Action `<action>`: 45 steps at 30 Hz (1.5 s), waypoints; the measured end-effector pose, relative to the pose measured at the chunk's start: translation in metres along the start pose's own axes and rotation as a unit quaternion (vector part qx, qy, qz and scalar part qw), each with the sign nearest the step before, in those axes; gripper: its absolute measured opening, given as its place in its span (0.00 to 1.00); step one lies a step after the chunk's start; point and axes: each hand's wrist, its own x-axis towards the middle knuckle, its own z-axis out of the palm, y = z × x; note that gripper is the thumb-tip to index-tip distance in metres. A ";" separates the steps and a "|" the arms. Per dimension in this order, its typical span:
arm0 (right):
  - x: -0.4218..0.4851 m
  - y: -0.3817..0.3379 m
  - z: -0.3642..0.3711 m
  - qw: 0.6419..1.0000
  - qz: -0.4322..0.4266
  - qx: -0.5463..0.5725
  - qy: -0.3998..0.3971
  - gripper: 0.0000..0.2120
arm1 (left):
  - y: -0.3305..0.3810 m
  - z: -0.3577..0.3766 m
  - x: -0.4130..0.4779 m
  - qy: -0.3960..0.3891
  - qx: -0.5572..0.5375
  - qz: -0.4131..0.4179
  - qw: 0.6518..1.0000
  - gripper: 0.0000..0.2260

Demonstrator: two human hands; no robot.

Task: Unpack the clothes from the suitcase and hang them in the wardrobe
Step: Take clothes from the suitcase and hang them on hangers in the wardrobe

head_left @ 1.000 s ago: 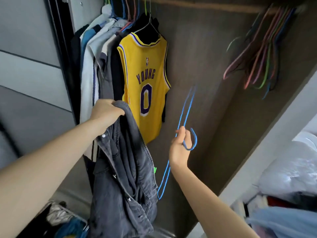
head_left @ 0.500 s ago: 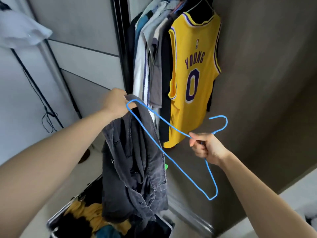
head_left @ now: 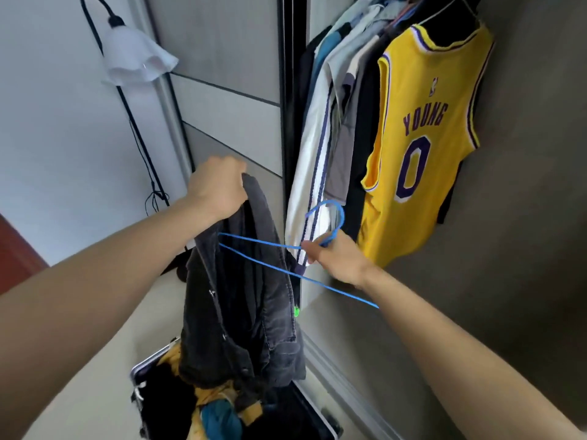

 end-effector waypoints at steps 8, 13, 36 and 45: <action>0.026 -0.053 0.037 0.998 -0.022 0.038 0.037 0.17 | -0.017 -0.025 -0.018 0.021 -0.074 -0.057 0.995 0.04; 0.024 -0.071 0.034 0.990 -0.056 0.129 0.028 0.19 | -0.014 -0.043 -0.046 -0.154 -0.191 -0.083 0.966 0.07; 0.037 0.021 -0.028 0.912 0.103 0.080 -0.389 0.17 | -0.051 -0.014 -0.071 0.009 -0.117 0.017 0.993 0.03; 0.018 0.077 0.144 0.953 0.000 -0.083 -0.290 0.16 | -0.029 -0.044 -0.077 0.056 -0.172 -0.005 0.983 0.04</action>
